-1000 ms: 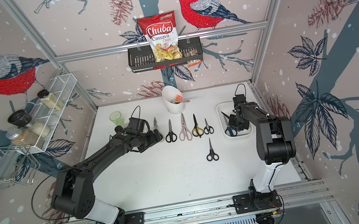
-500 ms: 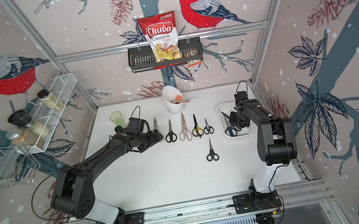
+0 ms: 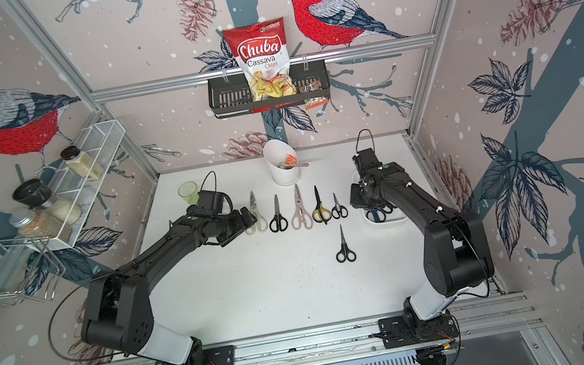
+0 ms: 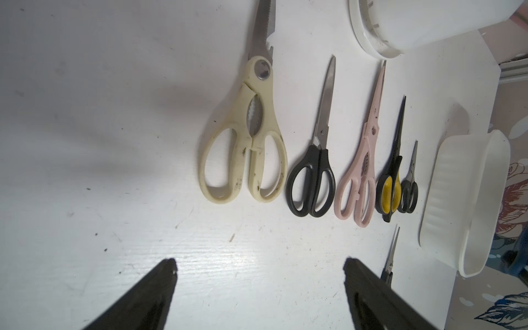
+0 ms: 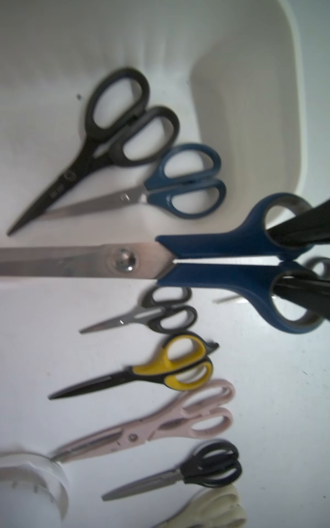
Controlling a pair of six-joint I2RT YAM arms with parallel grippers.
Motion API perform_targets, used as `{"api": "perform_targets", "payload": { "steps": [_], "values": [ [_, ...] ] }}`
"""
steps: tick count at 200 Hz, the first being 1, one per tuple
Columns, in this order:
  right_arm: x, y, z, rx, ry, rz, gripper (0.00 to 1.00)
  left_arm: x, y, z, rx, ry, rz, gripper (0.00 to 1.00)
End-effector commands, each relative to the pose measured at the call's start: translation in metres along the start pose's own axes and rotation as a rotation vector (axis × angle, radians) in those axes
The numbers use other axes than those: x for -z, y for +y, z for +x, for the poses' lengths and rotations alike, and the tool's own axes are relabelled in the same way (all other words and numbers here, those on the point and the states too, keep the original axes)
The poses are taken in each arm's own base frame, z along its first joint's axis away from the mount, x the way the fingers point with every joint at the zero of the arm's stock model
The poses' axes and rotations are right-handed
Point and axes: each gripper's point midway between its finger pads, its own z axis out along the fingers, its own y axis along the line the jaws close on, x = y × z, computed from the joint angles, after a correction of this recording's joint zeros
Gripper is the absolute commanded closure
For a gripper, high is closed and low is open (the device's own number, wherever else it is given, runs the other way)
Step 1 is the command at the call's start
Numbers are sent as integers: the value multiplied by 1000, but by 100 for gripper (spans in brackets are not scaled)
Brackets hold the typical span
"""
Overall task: Take the scissors out of the storage box
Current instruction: Place the scissors at the center of the board.
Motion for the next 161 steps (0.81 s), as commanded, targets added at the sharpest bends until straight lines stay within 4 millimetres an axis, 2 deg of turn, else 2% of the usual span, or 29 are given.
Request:
{"api": "perform_targets", "payload": {
  "steps": [1,32,50,69,89,125,161],
  "values": [
    [4,25,36,-43,35,-23,100,2,-5,-5,-50,-14,35,5],
    [1,73,96,-24,70,-78,100,6,-6,-4,-76,-21,54,5],
    [-5,91,128,-2,109,-76,100,9,-2,4,-89,-16,64,5],
    [-14,101,150,10,133,-59,100,14,5,8,-99,-22,54,5],
    [-24,106,165,17,162,-44,100,20,9,14,-85,-27,68,5],
    [-44,110,174,40,206,-14,100,25,13,22,-98,-19,70,5],
    [-59,99,182,42,245,58,100,31,15,25,-74,-42,79,5]
  ]
}}
